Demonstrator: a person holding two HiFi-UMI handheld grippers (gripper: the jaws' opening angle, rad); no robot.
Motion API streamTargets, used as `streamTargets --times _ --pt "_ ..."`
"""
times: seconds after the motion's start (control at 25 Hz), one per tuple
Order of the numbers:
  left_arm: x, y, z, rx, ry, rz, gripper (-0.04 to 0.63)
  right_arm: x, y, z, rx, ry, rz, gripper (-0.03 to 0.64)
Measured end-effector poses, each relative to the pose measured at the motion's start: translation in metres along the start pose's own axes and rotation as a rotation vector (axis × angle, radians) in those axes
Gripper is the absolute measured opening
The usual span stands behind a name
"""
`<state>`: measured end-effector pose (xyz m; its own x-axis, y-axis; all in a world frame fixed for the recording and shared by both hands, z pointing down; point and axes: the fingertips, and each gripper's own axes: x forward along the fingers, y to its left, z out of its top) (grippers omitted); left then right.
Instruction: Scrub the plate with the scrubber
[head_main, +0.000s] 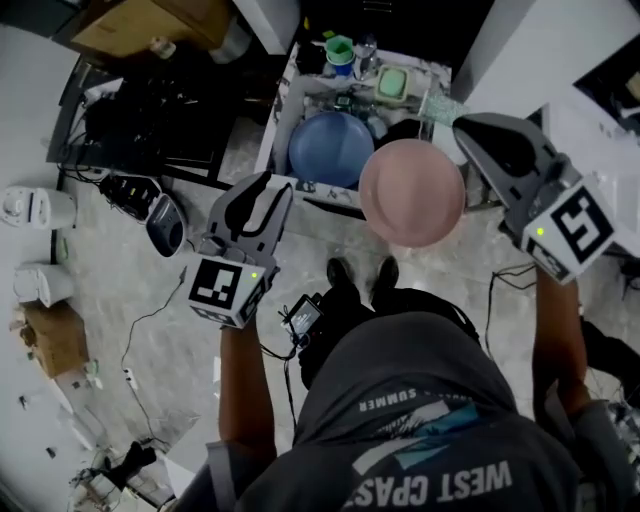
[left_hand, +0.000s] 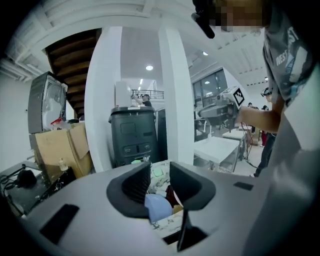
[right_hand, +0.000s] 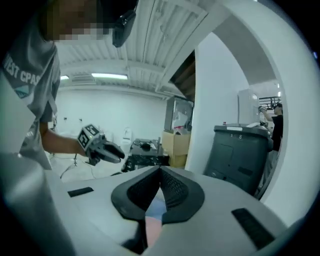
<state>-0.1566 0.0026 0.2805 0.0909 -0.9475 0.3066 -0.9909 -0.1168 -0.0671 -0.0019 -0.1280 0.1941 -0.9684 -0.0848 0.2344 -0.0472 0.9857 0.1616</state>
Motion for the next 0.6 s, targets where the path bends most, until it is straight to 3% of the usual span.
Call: streamTargets --times 0.28,0.6 --pt "-0.035 -0.038 0.062 0.054 -0.099 -0.062 0.110 -0.017 0.085 0.029 0.014 0.017 0.063 0.028" --pt "-0.057 -0.053 0.089 0.089 -0.148 -0.092 0.110 -0.033 0.105 0.036 0.003 0.049 0.038 0.028"
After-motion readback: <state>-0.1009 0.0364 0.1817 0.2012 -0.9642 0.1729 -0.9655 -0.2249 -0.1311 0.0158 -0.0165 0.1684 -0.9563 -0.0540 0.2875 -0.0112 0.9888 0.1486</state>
